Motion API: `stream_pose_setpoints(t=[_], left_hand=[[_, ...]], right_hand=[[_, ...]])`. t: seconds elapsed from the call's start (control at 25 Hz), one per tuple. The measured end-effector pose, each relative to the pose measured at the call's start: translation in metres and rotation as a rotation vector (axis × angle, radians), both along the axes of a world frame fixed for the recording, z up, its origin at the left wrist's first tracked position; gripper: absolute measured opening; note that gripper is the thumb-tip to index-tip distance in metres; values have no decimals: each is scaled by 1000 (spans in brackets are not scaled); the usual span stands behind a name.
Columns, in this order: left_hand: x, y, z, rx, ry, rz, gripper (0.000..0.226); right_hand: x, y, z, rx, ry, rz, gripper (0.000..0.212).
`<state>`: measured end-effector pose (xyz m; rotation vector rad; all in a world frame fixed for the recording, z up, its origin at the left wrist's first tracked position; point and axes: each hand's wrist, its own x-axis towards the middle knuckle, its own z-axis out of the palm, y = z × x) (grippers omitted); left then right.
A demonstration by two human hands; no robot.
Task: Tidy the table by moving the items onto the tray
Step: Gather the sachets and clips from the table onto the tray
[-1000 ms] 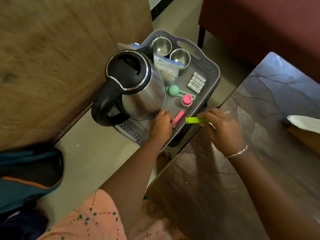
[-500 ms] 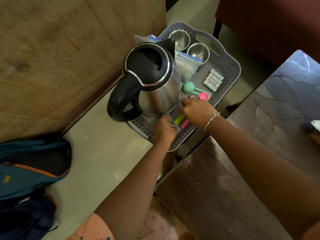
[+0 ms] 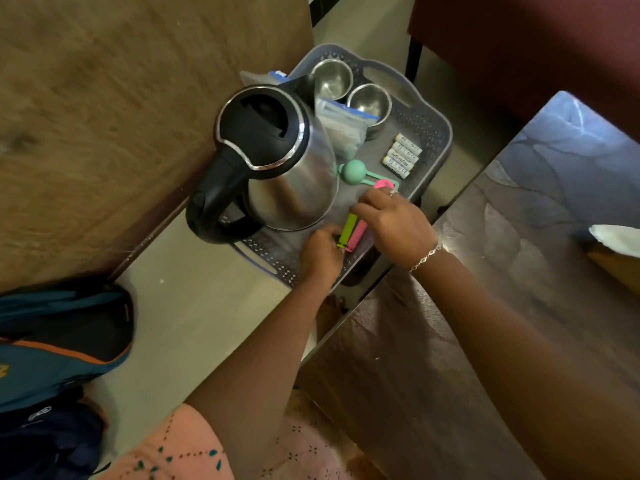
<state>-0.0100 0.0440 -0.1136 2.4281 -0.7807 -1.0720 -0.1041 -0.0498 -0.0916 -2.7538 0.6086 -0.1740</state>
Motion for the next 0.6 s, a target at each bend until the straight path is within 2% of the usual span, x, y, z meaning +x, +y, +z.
stream_pose_setpoints(t=[0.08,0.16,0.2,0.28,0.32,0.4,0.6], left_hand=[[-4,0,4,18,-63,-44,28],[-12,2,15,58,-240,-92,30],[-18,4,21,10,-383,-136,28],[-41,5,30,-231,-643,-305,26],[-56,5,34,-356,-705,-401,26],[-107,5,37,-497,-690,-605,26],[-263,19,36,-599,-610,-1097,47]], right_hand=[[-36,12,4,-18,-143,-195,29],[-79,27,8,2,-229,-445,28],[-102,35,8,-4,-251,-558,27],[-146,51,6,-31,-249,-717,29],[-166,60,4,-41,-230,-766,30],[-210,78,2,-59,-156,-850,35],[-327,117,3,-90,96,-987,53]])
